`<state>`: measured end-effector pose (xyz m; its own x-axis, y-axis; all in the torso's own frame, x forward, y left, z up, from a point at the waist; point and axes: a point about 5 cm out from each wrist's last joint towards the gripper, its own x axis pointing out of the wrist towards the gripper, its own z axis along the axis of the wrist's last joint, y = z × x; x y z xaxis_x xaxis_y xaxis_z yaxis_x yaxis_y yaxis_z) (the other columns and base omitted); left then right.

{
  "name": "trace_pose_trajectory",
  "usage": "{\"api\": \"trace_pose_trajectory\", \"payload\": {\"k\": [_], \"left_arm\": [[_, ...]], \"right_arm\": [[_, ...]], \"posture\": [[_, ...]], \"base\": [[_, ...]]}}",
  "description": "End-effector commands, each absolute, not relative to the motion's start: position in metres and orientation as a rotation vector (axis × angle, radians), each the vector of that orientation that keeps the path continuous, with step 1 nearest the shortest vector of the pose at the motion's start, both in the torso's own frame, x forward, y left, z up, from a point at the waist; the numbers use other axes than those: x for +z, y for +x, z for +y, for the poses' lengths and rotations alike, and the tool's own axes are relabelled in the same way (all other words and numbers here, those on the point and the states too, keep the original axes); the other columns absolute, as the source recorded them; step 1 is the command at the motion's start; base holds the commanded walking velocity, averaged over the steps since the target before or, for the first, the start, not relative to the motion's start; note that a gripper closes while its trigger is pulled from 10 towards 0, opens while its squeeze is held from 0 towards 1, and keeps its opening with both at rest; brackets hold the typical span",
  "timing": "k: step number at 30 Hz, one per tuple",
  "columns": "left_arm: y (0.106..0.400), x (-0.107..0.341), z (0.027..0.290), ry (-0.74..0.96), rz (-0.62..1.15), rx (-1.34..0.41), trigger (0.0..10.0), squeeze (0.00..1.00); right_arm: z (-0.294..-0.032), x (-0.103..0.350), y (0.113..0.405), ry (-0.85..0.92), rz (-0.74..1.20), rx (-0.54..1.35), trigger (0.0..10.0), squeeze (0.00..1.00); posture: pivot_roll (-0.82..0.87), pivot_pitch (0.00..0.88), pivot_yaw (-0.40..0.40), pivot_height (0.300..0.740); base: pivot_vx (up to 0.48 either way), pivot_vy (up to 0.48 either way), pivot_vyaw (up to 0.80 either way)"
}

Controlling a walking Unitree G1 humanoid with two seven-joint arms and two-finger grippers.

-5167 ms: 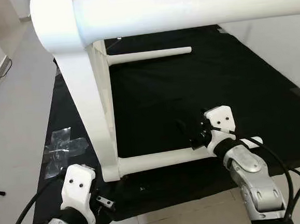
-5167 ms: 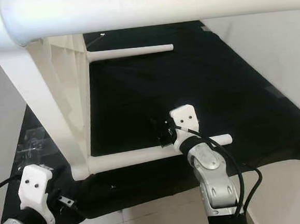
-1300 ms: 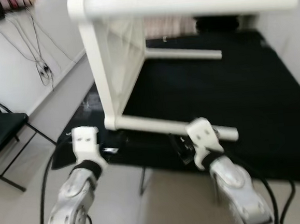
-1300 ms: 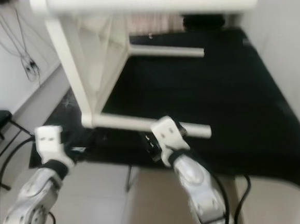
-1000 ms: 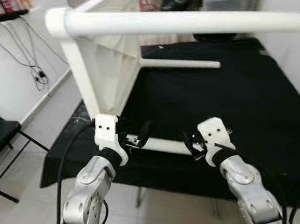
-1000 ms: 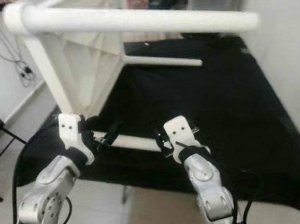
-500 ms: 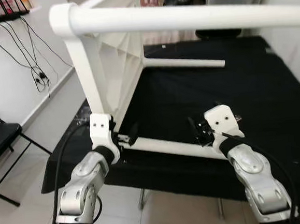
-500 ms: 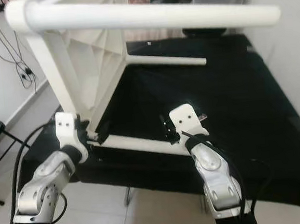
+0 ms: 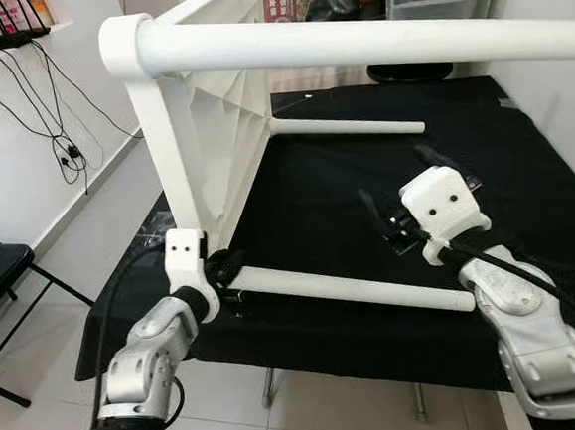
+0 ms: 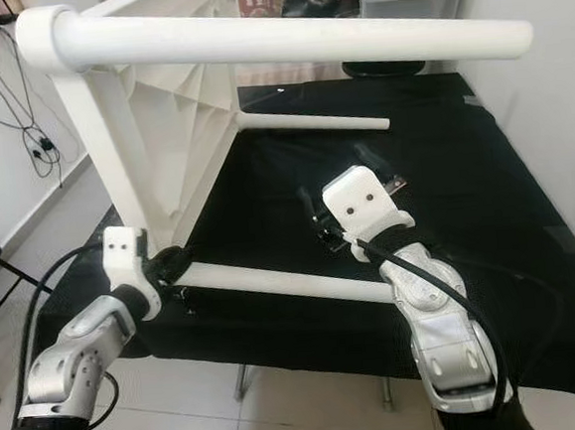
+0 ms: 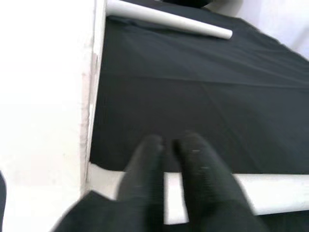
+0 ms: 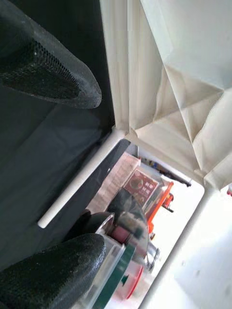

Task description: Building children table

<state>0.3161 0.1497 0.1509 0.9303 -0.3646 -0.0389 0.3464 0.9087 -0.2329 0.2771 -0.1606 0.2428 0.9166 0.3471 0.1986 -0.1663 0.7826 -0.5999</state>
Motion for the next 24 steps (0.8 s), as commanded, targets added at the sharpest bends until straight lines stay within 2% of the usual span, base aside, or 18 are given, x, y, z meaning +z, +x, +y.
{"api": "trace_pose_trajectory", "payload": {"k": [1, 3, 7, 9, 14, 15, 16, 17, 21, 24], "left_arm": [[0.318, 0.152, 0.156, -0.229, 0.073, -0.374, 0.0, 0.00], [0.320, 0.151, 0.161, -0.215, 0.069, -0.372, 0.0, 0.00], [0.322, 0.150, 0.165, -0.210, 0.067, -0.366, 0.0, 0.00], [0.326, 0.148, 0.175, -0.154, 0.068, -0.346, 0.0, 0.00], [0.330, 0.138, 0.190, -0.071, 0.083, -0.307, 0.0, 0.00], [0.330, 0.137, 0.193, -0.067, 0.084, -0.294, 7.3, 0.00], [0.330, 0.137, 0.193, -0.067, 0.084, -0.294, 7.3, 0.00], [0.330, 0.136, 0.195, -0.065, 0.085, -0.287, 10.0, 0.00], [0.330, 0.134, 0.200, -0.063, 0.090, -0.268, 10.0, 0.00], [0.329, 0.132, 0.205, -0.060, 0.091, -0.265, 10.0, 0.00]], "right_arm": [[-0.150, 0.244, 0.271, -0.628, -0.313, 0.363, 10.0, 0.00], [-0.139, 0.243, 0.262, -0.682, -0.297, 0.504, 10.0, 0.00], [-0.134, 0.241, 0.257, -0.703, -0.281, 0.576, 10.0, 0.00], [-0.130, 0.237, 0.248, -0.734, -0.246, 0.661, 10.0, 0.00], [-0.137, 0.250, 0.247, -0.749, -0.255, 0.635, 10.0, 0.00], [-0.141, 0.256, 0.246, -0.759, -0.267, 0.630, 10.0, 0.00], [-0.141, 0.256, 0.246, -0.759, -0.267, 0.630, 10.0, 0.00], [-0.144, 0.261, 0.245, -0.766, -0.279, 0.634, 10.0, 0.00], [-0.154, 0.274, 0.238, -0.783, -0.296, 0.662, 10.0, 0.00], [-0.168, 0.307, 0.223, -0.797, -0.341, 0.723, 10.0, 0.00]], "posture": [[-0.11, 0.086, 0.025, 0.740], [-0.12, 0.094, 0.021, 0.740], [-0.12, 0.094, 0.021, 0.740], [-0.13, 0.102, 0.019, 0.740], [-0.14, 0.111, 0.021, 0.740], [-0.15, 0.118, 0.023, 0.740], [-0.15, 0.118, 0.023, 0.740], [-0.15, 0.120, 0.024, 0.740], [-0.16, 0.128, 0.037, 0.740], [-0.17, 0.132, 0.052, 0.740]], "base": [[0.000, 0.000, 0.00], [0.000, 0.000, 0.00], [0.000, 0.000, 0.00], [0.000, 0.000, 0.00], [0.000, 0.000, 0.00], [0.000, 0.000, 0.00], [0.000, 0.000, 0.00], [0.000, 0.000, 0.00], [0.000, 0.000, 0.00], [0.000, 0.000, 0.00]]}}
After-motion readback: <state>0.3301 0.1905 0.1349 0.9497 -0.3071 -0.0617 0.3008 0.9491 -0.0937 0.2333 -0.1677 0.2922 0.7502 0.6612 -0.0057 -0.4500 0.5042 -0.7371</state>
